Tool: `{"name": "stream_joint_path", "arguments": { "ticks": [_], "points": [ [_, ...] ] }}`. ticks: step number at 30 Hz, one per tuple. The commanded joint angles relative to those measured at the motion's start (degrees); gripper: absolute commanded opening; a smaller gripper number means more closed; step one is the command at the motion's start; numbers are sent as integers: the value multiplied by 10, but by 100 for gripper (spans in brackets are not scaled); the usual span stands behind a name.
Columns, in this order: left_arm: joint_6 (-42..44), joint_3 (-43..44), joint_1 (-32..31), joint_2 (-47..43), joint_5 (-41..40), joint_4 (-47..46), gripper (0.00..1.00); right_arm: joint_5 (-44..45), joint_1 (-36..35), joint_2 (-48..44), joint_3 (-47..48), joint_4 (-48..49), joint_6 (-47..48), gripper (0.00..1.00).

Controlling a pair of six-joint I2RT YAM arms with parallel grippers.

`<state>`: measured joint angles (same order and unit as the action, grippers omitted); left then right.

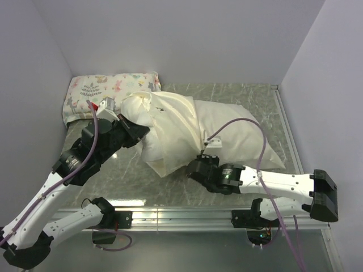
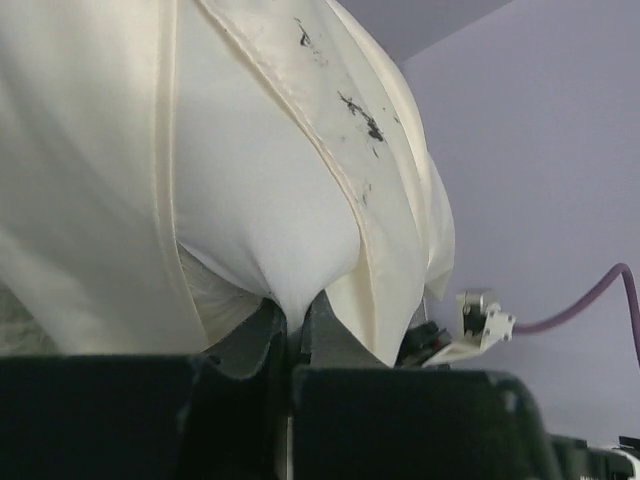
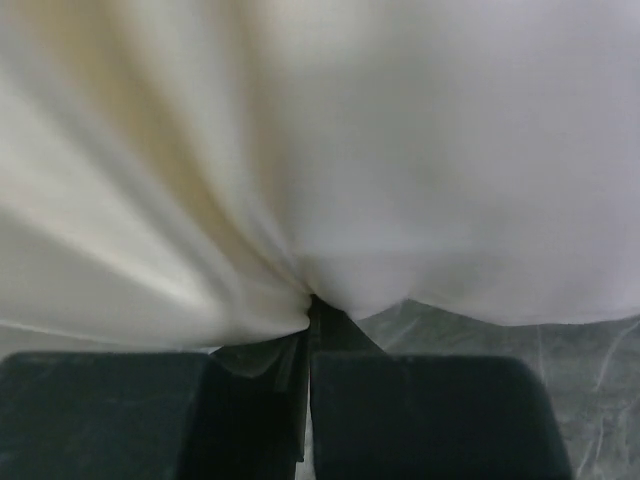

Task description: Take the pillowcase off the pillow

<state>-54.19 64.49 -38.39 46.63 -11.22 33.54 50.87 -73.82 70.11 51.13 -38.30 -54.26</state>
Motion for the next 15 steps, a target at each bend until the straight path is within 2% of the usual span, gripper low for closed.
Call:
{"name": "stream_joint_path", "arguments": {
  "ticks": [1,5,9,10,11,14,15],
  "points": [
    [26,83,36,-17,-49,-79,0,-34,110,-58,-77,0,24,0],
    [30,71,59,-28,-39,-53,0,-81,203,-103,-110,44,75,0],
    [26,38,67,-55,-28,-38,0,-60,248,-84,-63,30,99,0],
    [23,27,68,-64,-20,-39,0,-74,309,-79,-60,41,134,0],
    [12,-6,67,-83,-8,-52,0,-134,338,-76,-62,87,157,0],
    [-19,-94,67,-115,58,-87,0,-184,402,-47,-48,136,199,0],
    [-26,-117,68,-119,106,-121,0,-189,408,-33,-38,139,206,0]
  ]
}}
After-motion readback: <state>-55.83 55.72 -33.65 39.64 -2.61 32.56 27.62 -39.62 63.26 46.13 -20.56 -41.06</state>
